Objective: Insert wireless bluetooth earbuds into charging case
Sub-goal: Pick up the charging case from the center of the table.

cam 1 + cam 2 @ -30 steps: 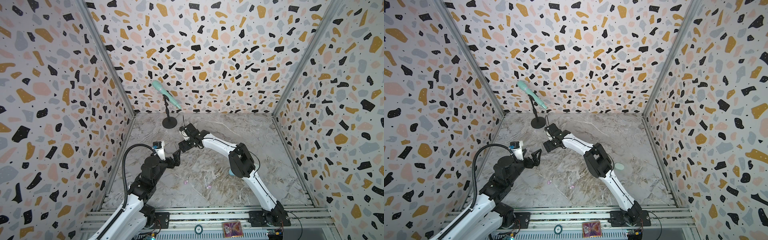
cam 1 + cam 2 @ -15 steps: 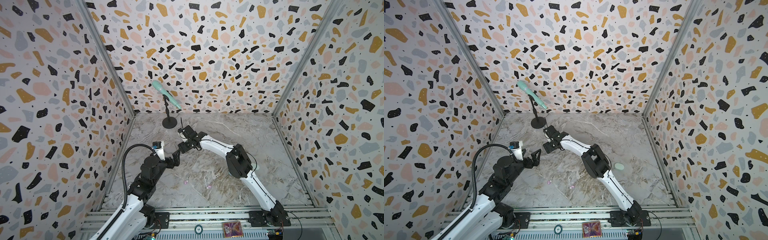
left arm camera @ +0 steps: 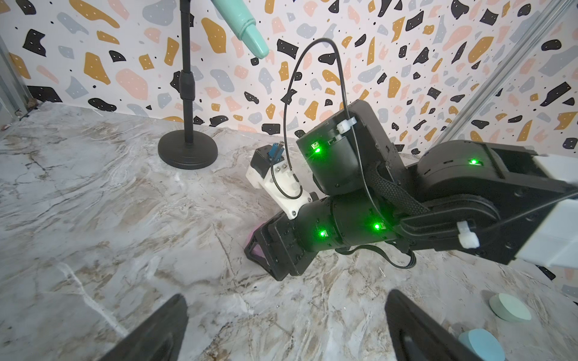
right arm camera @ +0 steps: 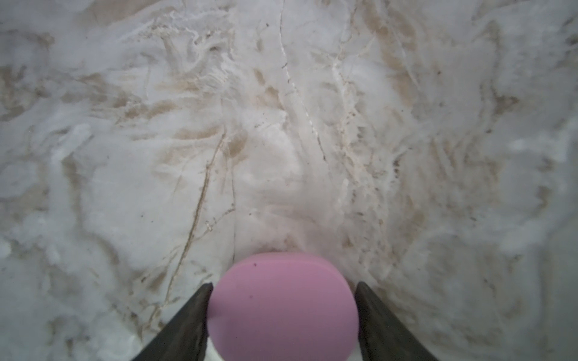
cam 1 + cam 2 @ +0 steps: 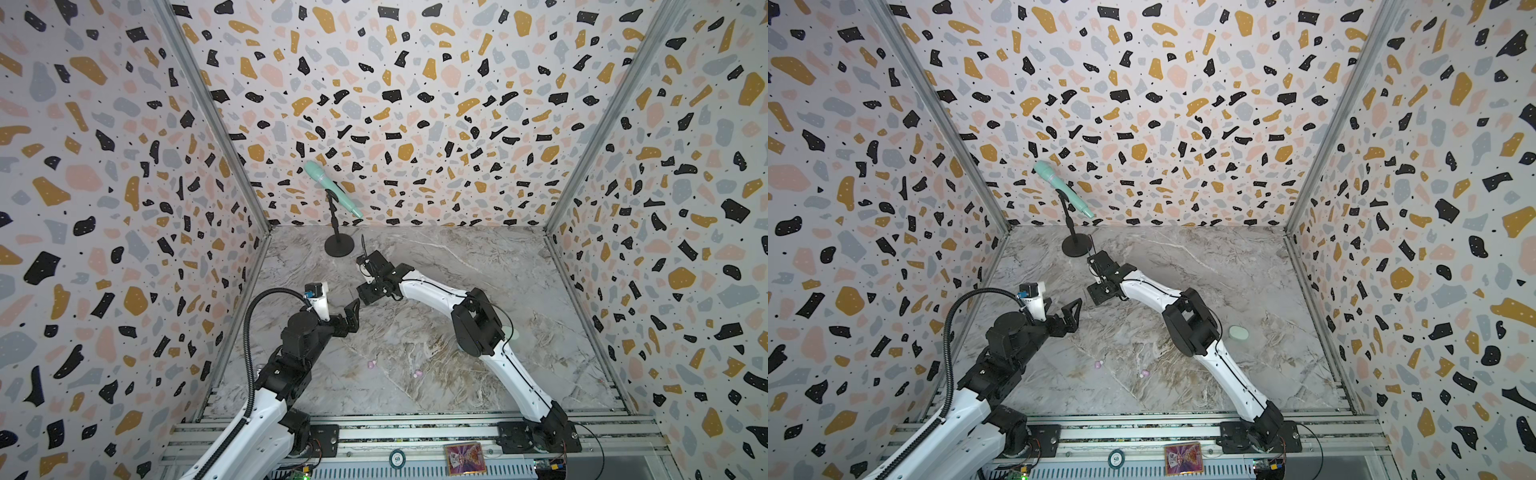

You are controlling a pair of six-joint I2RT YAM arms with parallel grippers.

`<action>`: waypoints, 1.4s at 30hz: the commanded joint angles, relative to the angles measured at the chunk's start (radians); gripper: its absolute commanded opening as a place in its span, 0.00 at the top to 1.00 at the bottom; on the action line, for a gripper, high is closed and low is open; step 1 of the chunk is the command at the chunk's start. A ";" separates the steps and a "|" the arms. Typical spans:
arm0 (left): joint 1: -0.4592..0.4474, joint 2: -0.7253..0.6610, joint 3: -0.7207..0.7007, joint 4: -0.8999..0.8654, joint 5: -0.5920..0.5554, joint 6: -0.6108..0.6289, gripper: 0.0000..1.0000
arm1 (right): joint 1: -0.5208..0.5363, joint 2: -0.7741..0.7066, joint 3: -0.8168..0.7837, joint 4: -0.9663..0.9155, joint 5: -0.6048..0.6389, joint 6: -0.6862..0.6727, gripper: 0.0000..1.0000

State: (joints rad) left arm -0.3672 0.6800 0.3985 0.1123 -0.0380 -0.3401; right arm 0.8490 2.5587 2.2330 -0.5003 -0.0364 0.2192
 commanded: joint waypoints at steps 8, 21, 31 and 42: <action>0.006 -0.006 -0.003 0.015 0.006 0.013 0.00 | 0.011 -0.010 0.047 -0.009 0.026 0.017 0.38; 0.005 0.037 0.002 0.040 0.058 0.057 0.00 | -0.021 -0.289 -0.221 -0.015 0.037 0.076 0.41; -0.003 0.136 0.015 0.120 0.134 0.093 0.00 | -0.043 -0.629 -0.598 -0.004 0.023 0.174 0.41; -0.183 0.251 0.033 0.229 0.112 0.229 0.00 | -0.047 -0.977 -0.819 -0.107 -0.020 0.309 0.41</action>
State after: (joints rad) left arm -0.5129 0.9112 0.4046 0.2424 0.0723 -0.1757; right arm 0.8005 1.6711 1.4185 -0.5568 -0.0334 0.4702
